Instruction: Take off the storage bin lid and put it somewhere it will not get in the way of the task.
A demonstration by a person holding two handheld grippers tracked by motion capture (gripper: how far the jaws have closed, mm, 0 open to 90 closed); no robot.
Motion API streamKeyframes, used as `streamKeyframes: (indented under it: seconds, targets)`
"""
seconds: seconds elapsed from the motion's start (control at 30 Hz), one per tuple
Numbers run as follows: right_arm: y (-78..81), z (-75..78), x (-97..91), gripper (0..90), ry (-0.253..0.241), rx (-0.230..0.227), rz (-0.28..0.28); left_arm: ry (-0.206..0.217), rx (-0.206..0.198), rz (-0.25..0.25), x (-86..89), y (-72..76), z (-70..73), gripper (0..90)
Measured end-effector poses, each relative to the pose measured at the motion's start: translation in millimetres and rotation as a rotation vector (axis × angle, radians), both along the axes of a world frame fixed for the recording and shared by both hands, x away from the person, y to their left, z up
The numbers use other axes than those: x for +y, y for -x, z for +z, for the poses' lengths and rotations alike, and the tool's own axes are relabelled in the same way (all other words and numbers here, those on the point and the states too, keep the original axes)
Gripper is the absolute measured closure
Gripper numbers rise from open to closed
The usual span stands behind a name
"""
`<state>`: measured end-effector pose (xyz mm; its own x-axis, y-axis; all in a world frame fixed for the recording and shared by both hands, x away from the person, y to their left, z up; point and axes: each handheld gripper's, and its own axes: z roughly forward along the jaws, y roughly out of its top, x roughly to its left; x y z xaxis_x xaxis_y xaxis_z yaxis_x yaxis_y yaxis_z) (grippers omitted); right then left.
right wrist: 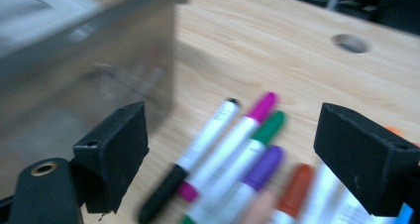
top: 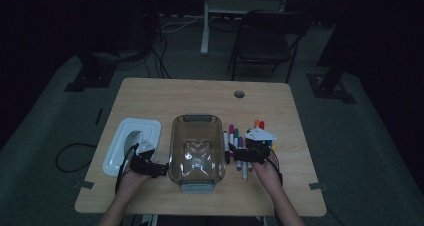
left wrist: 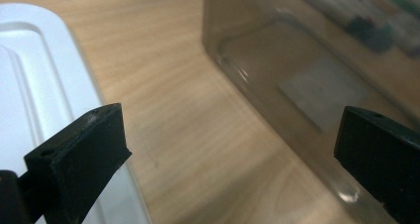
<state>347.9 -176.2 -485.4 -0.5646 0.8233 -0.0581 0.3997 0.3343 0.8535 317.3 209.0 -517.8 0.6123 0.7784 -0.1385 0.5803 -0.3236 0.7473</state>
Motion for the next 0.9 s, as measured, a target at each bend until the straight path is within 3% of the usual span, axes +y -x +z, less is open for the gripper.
streamKeyframes:
  seconds: [0.07, 0.17, 0.3, 0.47, 0.67, 0.7, 0.73, 0.77, 0.8, 0.83, 0.87, 0.9]
  targets:
    - [0.6, -0.1, -7.1, 12.8, 0.025, -0.006, -0.003, -0.005, 0.008, -0.026, 0.3, 3.7, -1.7, 0.6]
    - [2.9, 1.2, -20.6, 12.5, -0.003, -0.001, -0.04, -0.011, 0.014, -0.047, 1.5, 9.4, -3.5, 0.6]
    - [7.7, 4.2, -41.8, 11.7, -0.023, -0.052, -0.114, 0.004, 0.018, -0.054, 4.9, 18.3, -5.3, 0.6]
    - [15.5, 9.4, -72.1, 11.3, -0.095, -0.128, -0.207, -0.007, 0.013, -0.085, 4.9, 33.6, -6.9, 0.6]
    - [24.0, 10.9, -97.5, 11.4, -0.075, -0.189, -0.313, 0.008, 0.013, -0.095, 4.1, 48.9, -9.2, 0.6]
    - [25.0, 9.5, -99.8, 11.4, -0.069, -0.183, -0.326, 0.008, 0.013, -0.095, 4.1, 48.9, -9.2, 0.6]
    - [24.3, 6.3, -104.2, 11.9, -0.189, -0.061, -0.335, 0.007, 0.015, -0.096, 3.6, 52.4, -10.0, 0.6]
    - [22.6, 5.2, -108.8, 13.0, -0.23, -0.001, -0.305, 0.006, 0.014, -0.096, 3.0, 54.3, -10.6, 0.6]
    - [22.3, 1.2, -112.1, 13.2, -0.236, 0.015, -0.302, 0.005, 0.015, -0.098, 2.4, 55.2, -10.8, 0.6]
    - [23.3, -0.6, -111.6, 13.4, -0.18, 0.004, -0.312, 0.005, 0.015, -0.098, 2.4, 55.2, -10.8, 0.6]
    - [25.0, -3.8, -109.8, 13.3, -0.088, -0.015, -0.324, 0.001, 0.015, -0.1, 0.6, 57.2, -11.8, 0.6]
    - [25.7, -6.0, -109.0, 11.9, -0.072, -0.008, -0.323, -0.002, 0.017, -0.104, -0.3, 58.1, -12.3, 0.6]
